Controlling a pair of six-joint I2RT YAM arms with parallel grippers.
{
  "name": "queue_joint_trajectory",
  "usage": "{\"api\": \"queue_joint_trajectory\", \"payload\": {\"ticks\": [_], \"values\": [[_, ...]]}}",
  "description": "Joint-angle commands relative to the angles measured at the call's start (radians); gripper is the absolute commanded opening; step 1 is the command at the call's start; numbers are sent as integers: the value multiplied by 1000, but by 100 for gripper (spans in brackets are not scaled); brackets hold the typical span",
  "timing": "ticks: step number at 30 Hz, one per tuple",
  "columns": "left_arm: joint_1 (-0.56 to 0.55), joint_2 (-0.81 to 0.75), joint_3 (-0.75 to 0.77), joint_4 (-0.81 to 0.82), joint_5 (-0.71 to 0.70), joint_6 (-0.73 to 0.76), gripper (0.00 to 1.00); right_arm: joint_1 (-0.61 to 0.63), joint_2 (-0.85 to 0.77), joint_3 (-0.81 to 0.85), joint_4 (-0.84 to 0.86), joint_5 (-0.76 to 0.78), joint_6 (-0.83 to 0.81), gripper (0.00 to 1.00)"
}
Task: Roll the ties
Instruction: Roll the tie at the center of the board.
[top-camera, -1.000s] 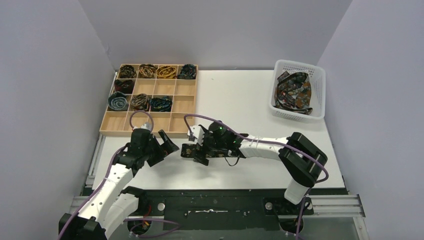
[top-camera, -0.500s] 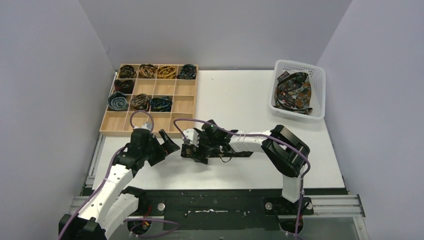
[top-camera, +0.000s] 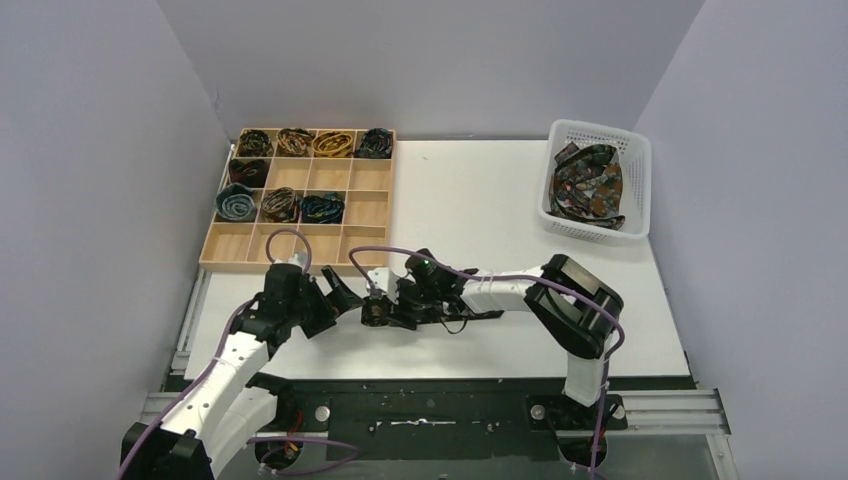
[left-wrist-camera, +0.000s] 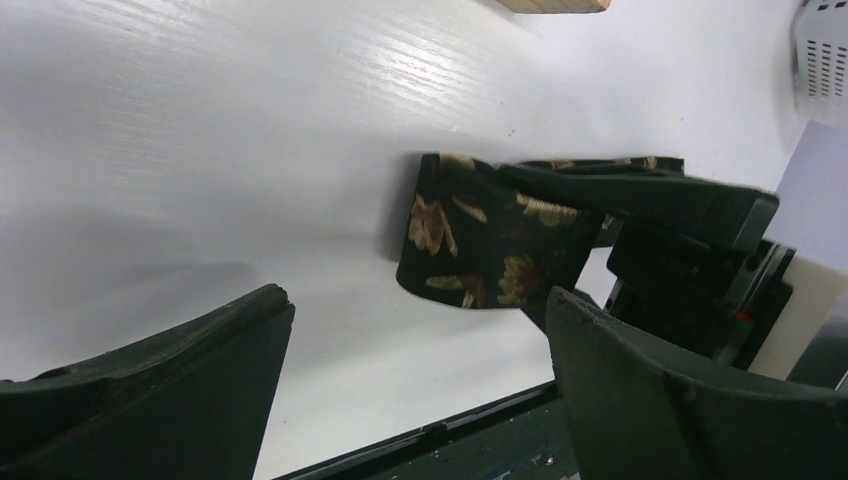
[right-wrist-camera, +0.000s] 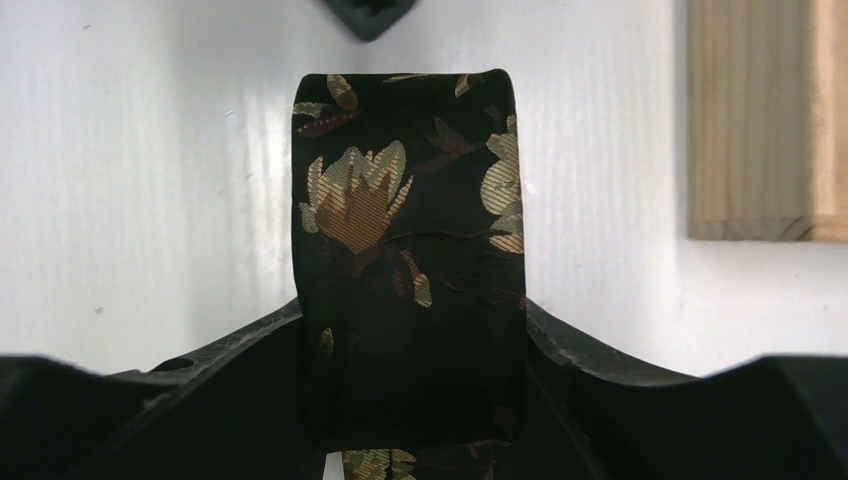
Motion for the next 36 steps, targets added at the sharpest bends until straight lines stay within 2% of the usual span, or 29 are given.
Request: {"api": "queue_joint_trajectory", "payload": {"ticks": [1, 6, 13, 16, 23, 25, 28, 32, 34, 36], "values": [[7, 1, -23, 119, 70, -3, 96, 48, -59, -155, -29, 81, 48, 51], [4, -3, -74, 215, 143, -29, 96, 64, -144, -264, 40, 106, 88, 53], [-1, 5, -74, 215, 161, -8, 96, 70, -202, -226, 20, 166, 104, 84], [-1, -1, -75, 207, 157, -3, 96, 73, -303, -238, 24, 198, 120, 93], [0, -26, -83, 210, 144, 9, 97, 75, -592, -338, 23, 271, 267, 100], [2, -53, -78, 193, 111, 7, 97, 76, -698, -389, 54, 339, 365, 100], [4, -85, -72, 170, 59, -4, 97, 68, -843, -479, 112, 476, 609, 100], [10, -91, -98, 215, 73, -44, 97, 63, -940, -578, 86, 706, 1176, 100], [13, -84, -101, 240, 99, -46, 96, 59, -934, -597, 72, 699, 1320, 100], [12, -74, -97, 247, 119, -45, 94, 58, -916, -609, 128, 644, 1411, 100]]}}
